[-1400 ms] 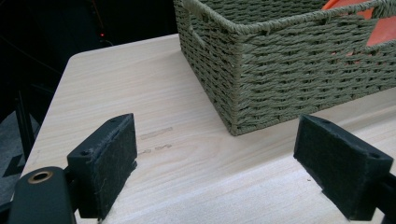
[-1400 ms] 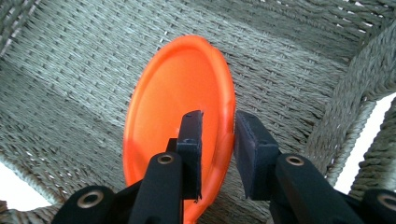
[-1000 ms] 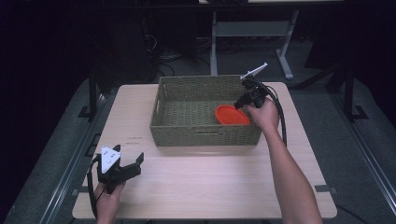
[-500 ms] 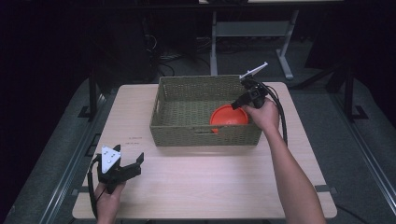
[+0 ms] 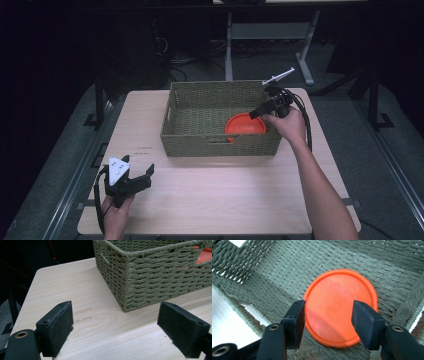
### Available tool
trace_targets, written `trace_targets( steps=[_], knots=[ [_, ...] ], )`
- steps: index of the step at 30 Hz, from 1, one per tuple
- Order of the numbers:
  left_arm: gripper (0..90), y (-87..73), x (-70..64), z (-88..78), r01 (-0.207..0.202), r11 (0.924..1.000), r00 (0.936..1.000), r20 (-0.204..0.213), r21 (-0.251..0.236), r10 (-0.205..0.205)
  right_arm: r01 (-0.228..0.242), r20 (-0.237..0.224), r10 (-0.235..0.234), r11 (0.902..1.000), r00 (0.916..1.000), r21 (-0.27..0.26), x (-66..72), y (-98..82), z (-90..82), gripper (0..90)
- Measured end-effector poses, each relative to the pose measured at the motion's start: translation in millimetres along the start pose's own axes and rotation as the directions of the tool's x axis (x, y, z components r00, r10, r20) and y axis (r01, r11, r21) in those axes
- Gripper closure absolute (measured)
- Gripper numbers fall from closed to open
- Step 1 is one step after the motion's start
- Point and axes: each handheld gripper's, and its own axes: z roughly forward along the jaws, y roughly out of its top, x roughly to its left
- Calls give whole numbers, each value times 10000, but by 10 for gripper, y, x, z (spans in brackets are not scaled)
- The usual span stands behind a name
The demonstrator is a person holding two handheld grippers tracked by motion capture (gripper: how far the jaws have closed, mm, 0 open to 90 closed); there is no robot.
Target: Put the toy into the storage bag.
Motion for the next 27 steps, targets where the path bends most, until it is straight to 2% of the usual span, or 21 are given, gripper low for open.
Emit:
trace_targets(
  steps=[11,27],
  knots=[
    [127,2,1,-7,-2,10000,10000,-19,-20,2,290,-598,-309,9991,9977,-325,75,-115,-149,363],
    [128,2,-5,-1,-44,10000,10000,-25,2,44,377,-995,-455,9962,9940,-789,54,-317,-396,331]
  ],
)
